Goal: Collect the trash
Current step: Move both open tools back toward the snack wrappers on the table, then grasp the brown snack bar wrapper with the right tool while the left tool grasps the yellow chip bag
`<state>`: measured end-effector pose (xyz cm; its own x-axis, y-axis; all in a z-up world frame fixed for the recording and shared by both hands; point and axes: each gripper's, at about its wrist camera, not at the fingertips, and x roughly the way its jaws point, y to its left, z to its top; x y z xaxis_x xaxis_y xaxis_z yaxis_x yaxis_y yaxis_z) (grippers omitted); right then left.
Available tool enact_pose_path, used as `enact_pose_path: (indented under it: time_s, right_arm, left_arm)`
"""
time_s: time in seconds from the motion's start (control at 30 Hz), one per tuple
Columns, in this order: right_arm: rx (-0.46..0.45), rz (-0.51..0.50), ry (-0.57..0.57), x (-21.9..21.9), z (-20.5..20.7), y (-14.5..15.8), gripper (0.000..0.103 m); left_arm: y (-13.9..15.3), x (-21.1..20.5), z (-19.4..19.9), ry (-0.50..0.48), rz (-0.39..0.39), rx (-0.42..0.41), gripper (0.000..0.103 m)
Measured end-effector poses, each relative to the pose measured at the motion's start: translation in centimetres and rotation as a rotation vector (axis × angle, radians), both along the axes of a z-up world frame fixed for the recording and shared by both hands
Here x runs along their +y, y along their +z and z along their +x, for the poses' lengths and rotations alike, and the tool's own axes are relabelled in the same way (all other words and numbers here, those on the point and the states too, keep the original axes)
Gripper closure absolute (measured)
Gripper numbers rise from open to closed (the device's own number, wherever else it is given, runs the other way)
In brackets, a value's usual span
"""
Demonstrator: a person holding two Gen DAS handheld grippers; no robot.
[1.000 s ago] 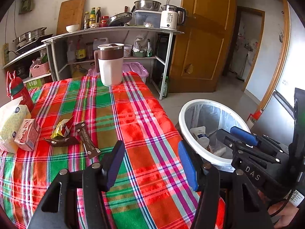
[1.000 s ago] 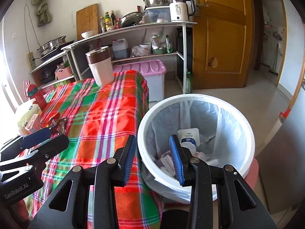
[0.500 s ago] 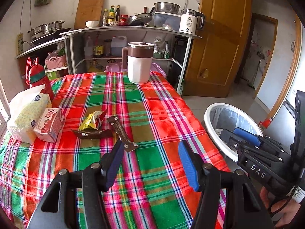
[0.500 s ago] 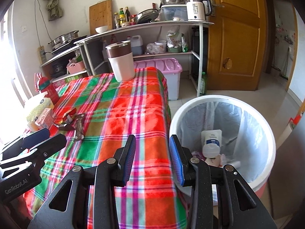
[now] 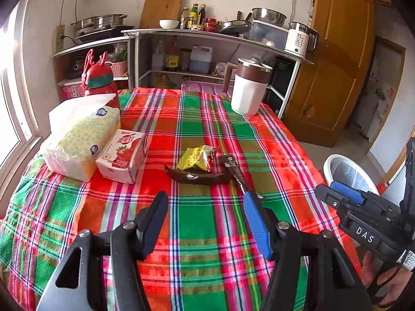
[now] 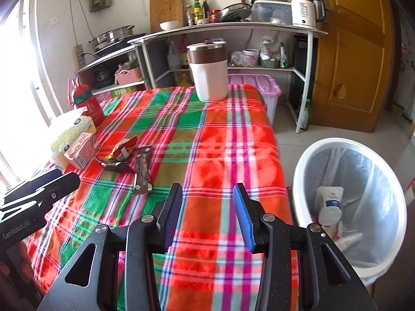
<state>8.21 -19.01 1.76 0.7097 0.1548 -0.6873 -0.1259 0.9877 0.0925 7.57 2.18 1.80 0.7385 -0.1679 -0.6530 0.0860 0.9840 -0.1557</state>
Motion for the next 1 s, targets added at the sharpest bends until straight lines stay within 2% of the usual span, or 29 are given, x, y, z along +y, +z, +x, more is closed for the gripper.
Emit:
enact_pose_path:
  time_s: [0.33,0.47,0.77,1.0]
  right_arm:
    - [0.069,-0.001,0.103,4.3,3.7,-1.6,0.061]
    - [0.118,0.032,0.185,5.8,5.4,-2.4,0.061]
    - [0.168,-0.033,0.211,8.6,7.8,-4.3,0.061]
    - [0.144,-0.077,0.18,8.6,8.5,-4.4,0.063]
  left_arm:
    - [-0.8,2.7,0.9,0.039,-0.001,0.019,0.04]
    - [-1.0,3.3,1.3,0.046,-0.006,0.025,0.04]
    - [-1.3,4.3,2.2,0.05,-0.012,0.04,0.04]
    - [-1.2,4.3,3.2,0.033,-0.013,0.043,0.039]
